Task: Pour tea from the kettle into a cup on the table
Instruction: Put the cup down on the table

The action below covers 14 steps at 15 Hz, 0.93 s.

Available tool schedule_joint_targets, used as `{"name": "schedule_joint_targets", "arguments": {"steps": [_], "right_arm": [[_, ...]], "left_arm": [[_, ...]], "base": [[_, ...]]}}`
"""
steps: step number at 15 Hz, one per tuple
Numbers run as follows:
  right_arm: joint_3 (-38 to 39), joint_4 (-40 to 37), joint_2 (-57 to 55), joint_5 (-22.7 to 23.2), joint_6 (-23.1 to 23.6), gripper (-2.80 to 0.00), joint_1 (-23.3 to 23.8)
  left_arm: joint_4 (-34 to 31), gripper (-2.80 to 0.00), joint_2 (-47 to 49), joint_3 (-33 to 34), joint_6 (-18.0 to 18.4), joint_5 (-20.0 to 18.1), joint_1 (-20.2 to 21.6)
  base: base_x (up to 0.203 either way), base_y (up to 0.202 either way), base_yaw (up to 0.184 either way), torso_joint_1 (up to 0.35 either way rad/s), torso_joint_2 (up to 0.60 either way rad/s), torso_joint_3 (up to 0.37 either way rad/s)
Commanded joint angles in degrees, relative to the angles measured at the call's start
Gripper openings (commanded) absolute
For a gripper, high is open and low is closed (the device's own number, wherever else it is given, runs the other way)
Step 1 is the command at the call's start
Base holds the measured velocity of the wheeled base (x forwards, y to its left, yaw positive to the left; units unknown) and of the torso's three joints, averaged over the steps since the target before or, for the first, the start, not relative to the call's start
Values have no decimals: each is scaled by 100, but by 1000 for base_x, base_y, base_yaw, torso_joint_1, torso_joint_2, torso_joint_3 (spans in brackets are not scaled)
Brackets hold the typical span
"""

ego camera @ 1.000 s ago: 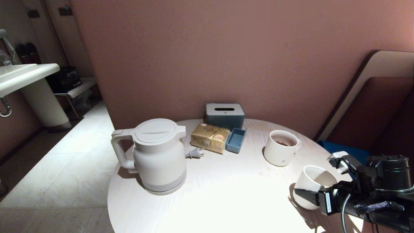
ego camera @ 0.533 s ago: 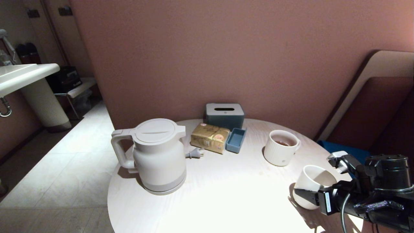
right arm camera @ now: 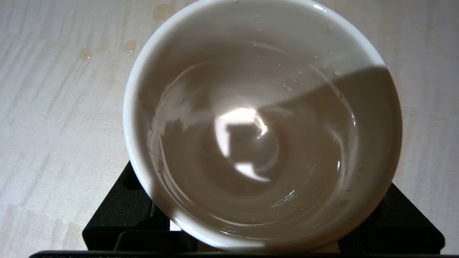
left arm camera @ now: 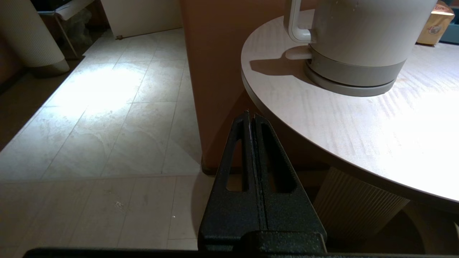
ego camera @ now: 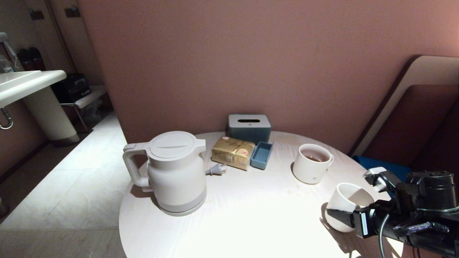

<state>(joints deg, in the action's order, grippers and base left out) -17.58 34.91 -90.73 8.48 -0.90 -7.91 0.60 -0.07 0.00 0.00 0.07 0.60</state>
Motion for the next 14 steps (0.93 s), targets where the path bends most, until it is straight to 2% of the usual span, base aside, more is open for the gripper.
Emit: {"name": "schedule_joint_targets", "arguments": {"steps": [1, 6, 7, 8, 14], "right_arm": [[-35, 58, 102, 4, 13, -280, -9], [-42, 59, 56, 4, 2, -280, -44], [-35, 59, 59, 4, 3, -124, -44], [-35, 59, 56, 4, 11, 0, -44], [-79, 53, 56, -5, 11, 0, -53]], "left_arm": [[2, -280, 7, 0, 0, 1, 2], [2, -280, 7, 0, 0, 1, 2], [2, -280, 7, 0, 0, 1, 2], [2, -280, 7, 0, 0, 1, 2], [2, -280, 7, 0, 0, 1, 2]], "base": [[0, 0, 0, 0, 0, 0], [0, 0, 0, 0, 0, 0], [0, 0, 0, 0, 0, 0], [0, 0, 0, 0, 0, 0], [0, 0, 0, 0, 0, 0]]}}
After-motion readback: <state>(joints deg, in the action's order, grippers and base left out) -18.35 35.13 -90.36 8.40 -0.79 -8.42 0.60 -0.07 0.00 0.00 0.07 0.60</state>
